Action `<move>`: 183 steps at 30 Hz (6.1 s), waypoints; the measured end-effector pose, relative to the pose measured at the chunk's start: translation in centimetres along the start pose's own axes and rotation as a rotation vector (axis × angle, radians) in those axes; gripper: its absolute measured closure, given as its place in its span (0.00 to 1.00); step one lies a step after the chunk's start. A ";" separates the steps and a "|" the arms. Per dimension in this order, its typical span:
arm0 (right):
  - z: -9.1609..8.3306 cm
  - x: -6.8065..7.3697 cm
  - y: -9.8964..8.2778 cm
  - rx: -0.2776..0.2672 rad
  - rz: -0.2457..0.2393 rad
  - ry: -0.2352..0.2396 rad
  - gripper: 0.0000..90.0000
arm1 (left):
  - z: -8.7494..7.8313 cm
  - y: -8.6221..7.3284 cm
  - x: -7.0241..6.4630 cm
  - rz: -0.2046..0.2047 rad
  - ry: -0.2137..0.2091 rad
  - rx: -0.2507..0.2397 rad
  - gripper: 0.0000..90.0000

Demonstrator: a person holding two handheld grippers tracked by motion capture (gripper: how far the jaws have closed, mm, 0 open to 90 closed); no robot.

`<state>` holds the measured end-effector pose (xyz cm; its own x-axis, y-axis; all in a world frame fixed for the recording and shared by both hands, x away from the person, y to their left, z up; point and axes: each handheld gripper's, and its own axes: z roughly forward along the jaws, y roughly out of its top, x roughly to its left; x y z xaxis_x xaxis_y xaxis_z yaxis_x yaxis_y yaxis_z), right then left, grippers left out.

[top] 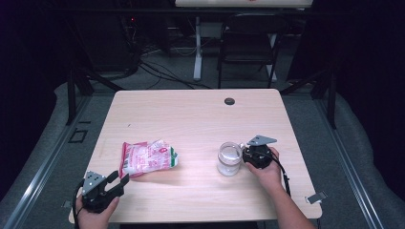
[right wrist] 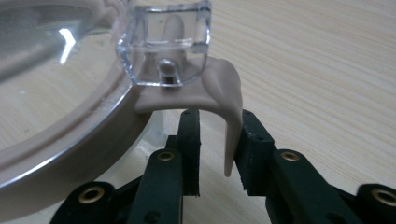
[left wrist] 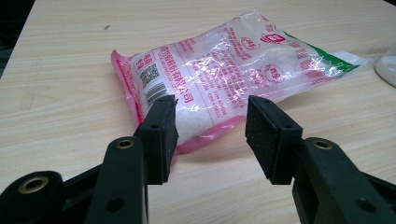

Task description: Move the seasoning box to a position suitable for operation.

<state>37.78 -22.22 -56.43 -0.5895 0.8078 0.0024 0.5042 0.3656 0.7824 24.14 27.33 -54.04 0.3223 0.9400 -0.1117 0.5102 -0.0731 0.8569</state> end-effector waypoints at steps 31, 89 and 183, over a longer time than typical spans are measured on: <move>-1.5 1.3 -0.5 0.028 0.044 -0.038 0.94 | 1.2 0.7 -1.9 0.062 -0.053 0.004 0.59; -5.7 9.6 -3.3 -0.060 -0.039 0.034 0.86 | 8.1 3.3 -13.1 0.295 -0.410 0.097 0.78; -8.9 8.8 2.1 -0.024 0.083 0.147 0.92 | 7.3 4.4 -16.2 0.333 -0.578 0.212 1.00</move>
<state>28.02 -18.48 -49.20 -0.6333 0.7578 0.1570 0.5409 0.2882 0.7902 27.00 9.37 -52.17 0.8312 0.5324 -0.1603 0.4360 -0.4453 0.7820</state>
